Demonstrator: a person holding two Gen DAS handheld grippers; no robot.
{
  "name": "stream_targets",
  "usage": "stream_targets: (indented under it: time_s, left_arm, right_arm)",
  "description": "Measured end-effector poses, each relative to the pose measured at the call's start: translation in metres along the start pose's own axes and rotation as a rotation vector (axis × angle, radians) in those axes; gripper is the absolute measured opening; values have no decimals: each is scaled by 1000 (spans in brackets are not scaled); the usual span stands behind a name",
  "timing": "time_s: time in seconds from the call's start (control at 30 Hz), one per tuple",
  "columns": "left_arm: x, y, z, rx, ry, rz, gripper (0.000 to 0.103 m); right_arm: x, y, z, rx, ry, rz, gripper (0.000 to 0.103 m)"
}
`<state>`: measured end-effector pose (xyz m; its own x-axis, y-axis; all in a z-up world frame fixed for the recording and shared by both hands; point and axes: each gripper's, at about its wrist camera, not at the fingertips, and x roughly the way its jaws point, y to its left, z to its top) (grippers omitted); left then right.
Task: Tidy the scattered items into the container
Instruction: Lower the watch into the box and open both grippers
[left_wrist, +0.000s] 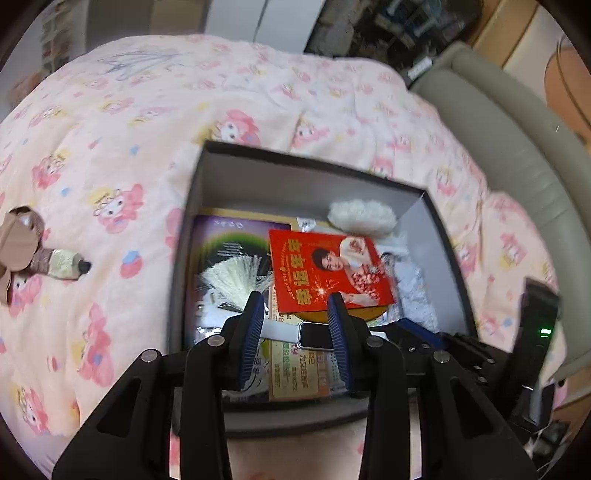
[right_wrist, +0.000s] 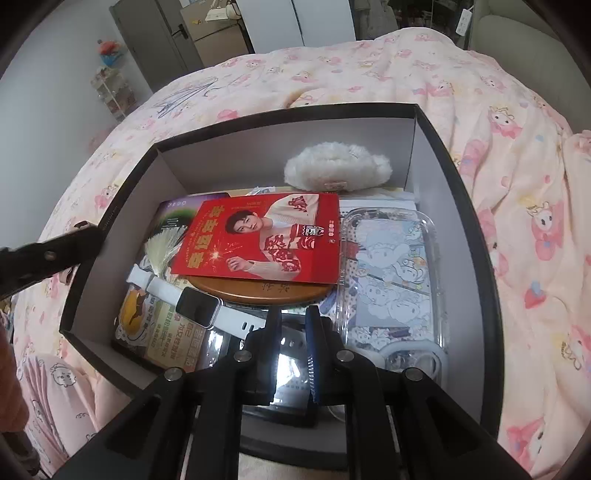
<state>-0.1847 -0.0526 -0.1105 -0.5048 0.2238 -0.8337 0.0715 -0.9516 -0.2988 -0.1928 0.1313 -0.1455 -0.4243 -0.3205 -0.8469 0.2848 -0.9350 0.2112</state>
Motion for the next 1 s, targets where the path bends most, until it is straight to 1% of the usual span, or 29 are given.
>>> stream_targets:
  time_s: [0.13,0.23,0.33,0.4,0.53,0.6,0.7,0.8,0.9,1.0]
  left_arm:
    - [39,-5,0,1,96,14,32]
    - [55,-4,-5,-30,152,26,32]
    - [53,-2,-8,-35,147,10,32]
    - [48,0,-8,-46,138,-7,32]
    - [27,-4,-14,-32,65,-19,32]
    - [16,-7,-17,-31,33,-35,33]
    - [-2,-13,-28,-17,-10,-27,33]
    - [-21,-18,-38,-5,-54,-28,38]
    - [-37,-22,-47,2,-79,-45,38]
    - [-52,-31,-55,31,-93,-58,39]
  right_arm:
    - [3,-1,1,-4,1,1,11]
    - [3,-3,1,-3,6,2,13]
    - [4,-3,1,-6,15,-12,17]
    - [3,-3,1,-8,15,-16,19]
    - [1,1,0,-18,4,-48,32]
    - [-3,3,-2,-25,-1,-67,33]
    - [-14,4,-5,-9,-12,-56,36]
    - [-32,7,-7,1,-48,-67,41]
    - [-55,13,-8,3,-104,-82,43]
    - [-80,18,-15,18,-161,-86,46]
